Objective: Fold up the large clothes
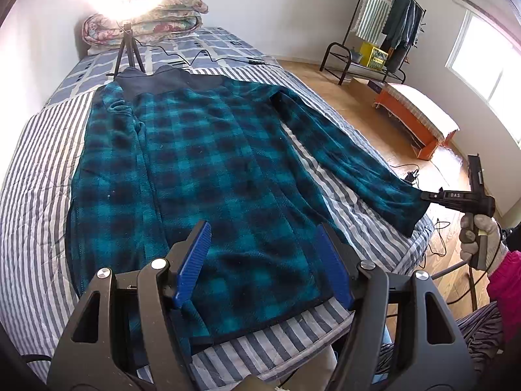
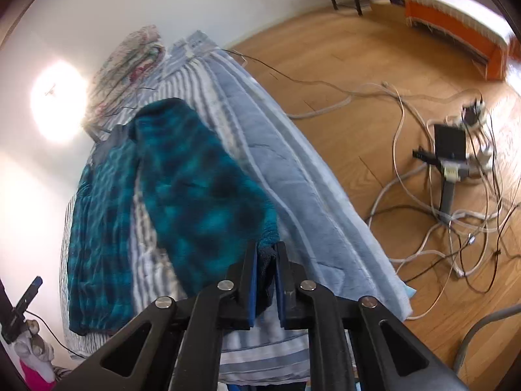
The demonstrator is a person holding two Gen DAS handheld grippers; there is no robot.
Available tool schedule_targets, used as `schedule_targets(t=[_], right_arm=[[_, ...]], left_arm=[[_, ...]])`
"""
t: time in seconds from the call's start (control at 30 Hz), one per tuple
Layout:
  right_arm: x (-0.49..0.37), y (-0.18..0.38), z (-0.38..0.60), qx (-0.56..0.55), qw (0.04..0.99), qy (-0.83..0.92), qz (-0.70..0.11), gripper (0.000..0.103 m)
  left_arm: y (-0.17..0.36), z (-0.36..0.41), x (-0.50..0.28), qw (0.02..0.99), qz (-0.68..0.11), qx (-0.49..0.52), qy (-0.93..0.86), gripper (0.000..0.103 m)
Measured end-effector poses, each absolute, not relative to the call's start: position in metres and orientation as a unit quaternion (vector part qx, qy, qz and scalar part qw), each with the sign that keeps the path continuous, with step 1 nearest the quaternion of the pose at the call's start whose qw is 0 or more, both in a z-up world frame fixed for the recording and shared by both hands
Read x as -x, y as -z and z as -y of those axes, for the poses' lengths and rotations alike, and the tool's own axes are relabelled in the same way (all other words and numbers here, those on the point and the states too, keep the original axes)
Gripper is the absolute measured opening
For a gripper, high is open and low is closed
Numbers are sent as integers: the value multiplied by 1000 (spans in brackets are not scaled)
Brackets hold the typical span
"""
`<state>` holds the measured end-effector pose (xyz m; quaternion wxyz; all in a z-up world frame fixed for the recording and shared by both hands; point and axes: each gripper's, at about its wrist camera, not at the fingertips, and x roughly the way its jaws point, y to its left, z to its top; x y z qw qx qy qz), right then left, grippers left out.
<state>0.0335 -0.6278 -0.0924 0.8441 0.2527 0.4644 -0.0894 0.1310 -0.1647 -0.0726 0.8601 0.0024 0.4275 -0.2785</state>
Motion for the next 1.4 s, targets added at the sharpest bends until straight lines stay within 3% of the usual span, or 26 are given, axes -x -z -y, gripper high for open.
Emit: schedule_targets(t=[0.3, 0.57, 1.0, 1.07, 1.13, 1.3, 1.4], right_arm=[[-42, 36, 548, -176, 890, 15, -421, 6], [-62, 17, 452, -118, 894, -101, -421, 6], [-106, 89, 305, -4, 813, -262, -520, 7], [-110, 103, 295, 5, 796, -274, -540, 13], [-110, 108, 291, 3, 786, -284, -549, 28], [-108, 87, 307, -16, 784, -312, -537, 48], [-114, 70, 330, -29, 798, -298, -522, 49]], left_arm=[[76, 154, -135, 861, -433, 23, 268, 68], [88, 136, -138, 859, -448, 61, 240, 68], [132, 102, -138, 828, -480, 174, 231, 68], [144, 99, -140, 817, -493, 194, 230, 68], [153, 99, -141, 806, -502, 210, 234, 68], [165, 116, -142, 788, -518, 214, 255, 68], [171, 131, -143, 781, -526, 206, 265, 68]])
